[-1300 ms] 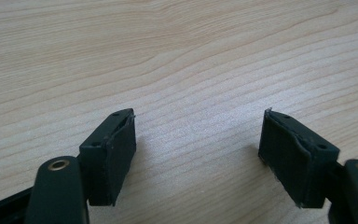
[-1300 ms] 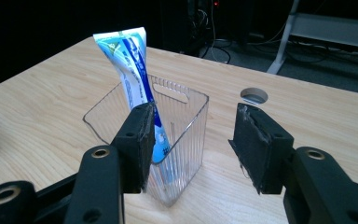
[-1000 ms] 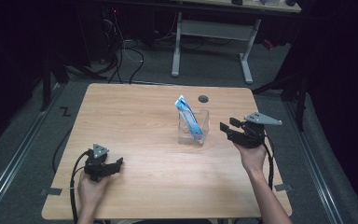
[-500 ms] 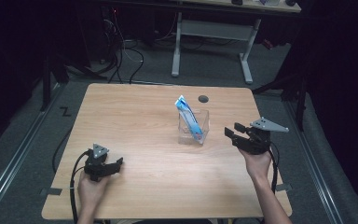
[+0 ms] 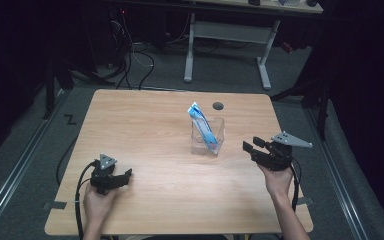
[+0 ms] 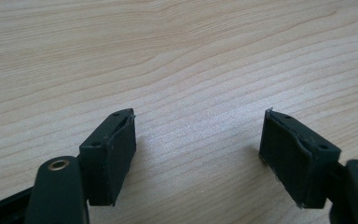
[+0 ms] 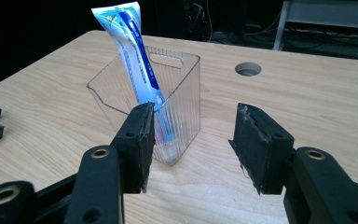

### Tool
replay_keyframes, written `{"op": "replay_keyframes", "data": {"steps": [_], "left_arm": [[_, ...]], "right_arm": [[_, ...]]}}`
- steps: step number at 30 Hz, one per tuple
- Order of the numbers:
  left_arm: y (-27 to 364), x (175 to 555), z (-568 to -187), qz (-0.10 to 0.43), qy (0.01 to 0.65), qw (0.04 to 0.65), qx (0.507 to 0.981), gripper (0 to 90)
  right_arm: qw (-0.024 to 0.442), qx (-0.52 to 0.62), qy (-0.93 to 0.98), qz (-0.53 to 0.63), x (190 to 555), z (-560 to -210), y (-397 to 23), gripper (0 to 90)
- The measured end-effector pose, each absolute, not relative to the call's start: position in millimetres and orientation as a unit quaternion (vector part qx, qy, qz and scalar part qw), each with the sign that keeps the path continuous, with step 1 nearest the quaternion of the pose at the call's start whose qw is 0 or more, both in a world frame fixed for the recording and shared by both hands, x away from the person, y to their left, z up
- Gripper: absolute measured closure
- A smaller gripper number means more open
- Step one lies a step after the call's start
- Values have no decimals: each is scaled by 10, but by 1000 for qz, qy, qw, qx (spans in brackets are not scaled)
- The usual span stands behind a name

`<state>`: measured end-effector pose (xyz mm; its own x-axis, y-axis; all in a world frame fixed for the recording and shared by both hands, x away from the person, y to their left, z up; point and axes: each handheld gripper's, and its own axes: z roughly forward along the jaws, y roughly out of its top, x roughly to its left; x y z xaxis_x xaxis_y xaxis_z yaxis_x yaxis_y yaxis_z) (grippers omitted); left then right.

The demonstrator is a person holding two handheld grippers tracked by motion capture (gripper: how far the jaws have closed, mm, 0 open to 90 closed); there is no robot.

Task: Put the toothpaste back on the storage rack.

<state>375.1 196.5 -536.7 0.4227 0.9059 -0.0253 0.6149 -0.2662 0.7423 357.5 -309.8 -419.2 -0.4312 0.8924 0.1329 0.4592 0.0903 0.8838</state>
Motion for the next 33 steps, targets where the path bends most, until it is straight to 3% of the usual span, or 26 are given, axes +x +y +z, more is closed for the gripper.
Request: {"op": "replay_keyframes", "data": {"steps": [33], "left_arm": [[1963,3750,-5368,209,496,348,768,272]], "right_arm": [[226,510,691,459,3417,-4531,-3186,491]]}}
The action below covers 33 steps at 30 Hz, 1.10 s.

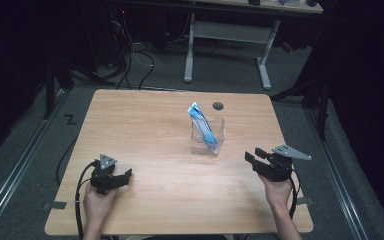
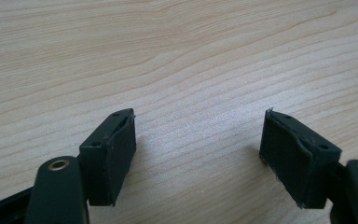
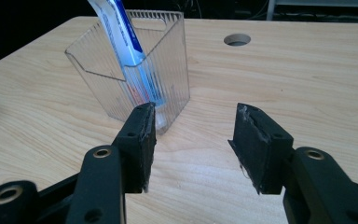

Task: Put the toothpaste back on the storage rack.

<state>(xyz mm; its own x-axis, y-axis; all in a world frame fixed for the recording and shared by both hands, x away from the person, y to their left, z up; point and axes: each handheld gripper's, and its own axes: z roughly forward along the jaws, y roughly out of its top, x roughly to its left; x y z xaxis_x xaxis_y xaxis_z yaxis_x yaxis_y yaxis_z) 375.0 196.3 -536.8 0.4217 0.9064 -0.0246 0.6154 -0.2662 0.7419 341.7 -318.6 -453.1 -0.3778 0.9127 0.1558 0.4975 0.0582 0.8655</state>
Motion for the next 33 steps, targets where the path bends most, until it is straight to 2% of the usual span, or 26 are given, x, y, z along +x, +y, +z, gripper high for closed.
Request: {"op": "replay_keyframes", "data": {"steps": [33], "left_arm": [[1964,3751,-5368,209,495,348,768,273]], "right_arm": [[220,536,716,390,3498,-4960,-3149,488]]}}
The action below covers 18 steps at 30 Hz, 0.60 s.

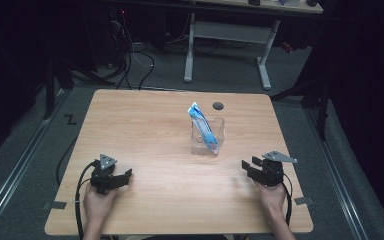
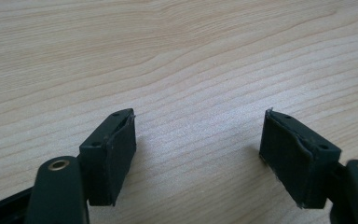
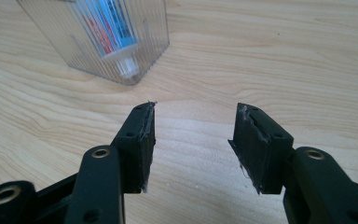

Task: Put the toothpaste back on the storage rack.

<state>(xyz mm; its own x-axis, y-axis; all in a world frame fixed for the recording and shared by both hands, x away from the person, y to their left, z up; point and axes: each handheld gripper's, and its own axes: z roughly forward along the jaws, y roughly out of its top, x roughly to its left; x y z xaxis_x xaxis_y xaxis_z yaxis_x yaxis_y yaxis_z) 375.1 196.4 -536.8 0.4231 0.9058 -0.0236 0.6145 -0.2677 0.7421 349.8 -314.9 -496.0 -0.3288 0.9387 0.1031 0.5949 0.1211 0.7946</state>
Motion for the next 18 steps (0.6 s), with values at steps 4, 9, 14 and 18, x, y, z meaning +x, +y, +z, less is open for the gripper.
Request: {"op": "replay_keyframes", "data": {"steps": [4,9,14,18], "left_arm": [[1964,3751,-5368,209,495,348,768,273],[1963,3750,-5368,209,495,348,768,273],[1961,3750,-5369,210,495,349,768,273],[1963,3751,-5368,209,495,348,768,273]], "right_arm": [[216,540,717,383,3514,-5029,-3144,487],[211,544,721,374,3532,-5112,-3127,488],[212,542,726,367,3554,-5143,-3102,488],[214,540,731,360,3567,-5171,-3082,487]]}}
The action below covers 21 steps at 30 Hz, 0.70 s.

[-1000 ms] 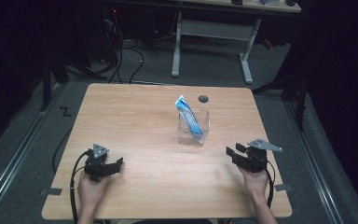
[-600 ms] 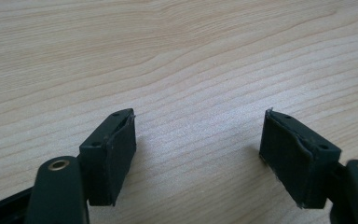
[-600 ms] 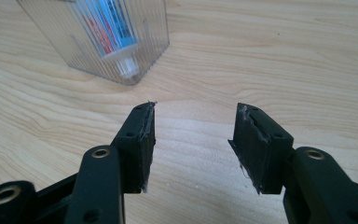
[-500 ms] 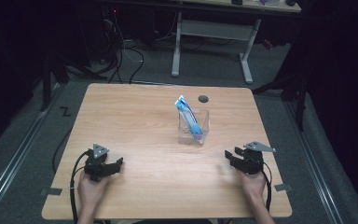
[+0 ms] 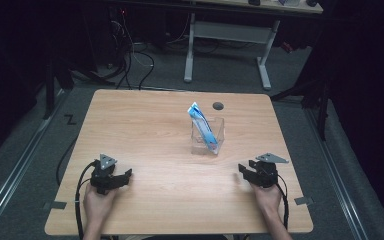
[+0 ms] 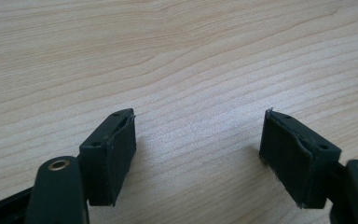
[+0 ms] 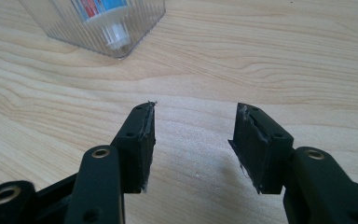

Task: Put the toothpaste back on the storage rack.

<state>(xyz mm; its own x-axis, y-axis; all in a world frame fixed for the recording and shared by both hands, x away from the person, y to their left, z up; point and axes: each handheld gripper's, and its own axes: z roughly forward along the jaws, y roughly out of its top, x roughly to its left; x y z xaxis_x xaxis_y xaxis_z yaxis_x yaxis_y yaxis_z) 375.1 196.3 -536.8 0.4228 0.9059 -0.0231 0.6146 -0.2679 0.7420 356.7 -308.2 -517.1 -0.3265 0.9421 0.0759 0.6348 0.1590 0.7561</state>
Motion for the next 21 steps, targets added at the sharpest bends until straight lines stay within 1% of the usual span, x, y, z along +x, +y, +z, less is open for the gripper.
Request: {"op": "replay_keyframes", "data": {"steps": [15,17,21], "left_arm": [[1964,3750,-5367,209,495,348,768,272],[1963,3750,-5368,209,495,348,768,272],[1964,3749,-5368,209,495,348,768,272]], "right_arm": [[217,534,743,340,3618,-5269,-2987,479],[221,532,746,334,3623,-5298,-2969,476],[244,522,752,320,3605,-5306,-2916,471]]}}
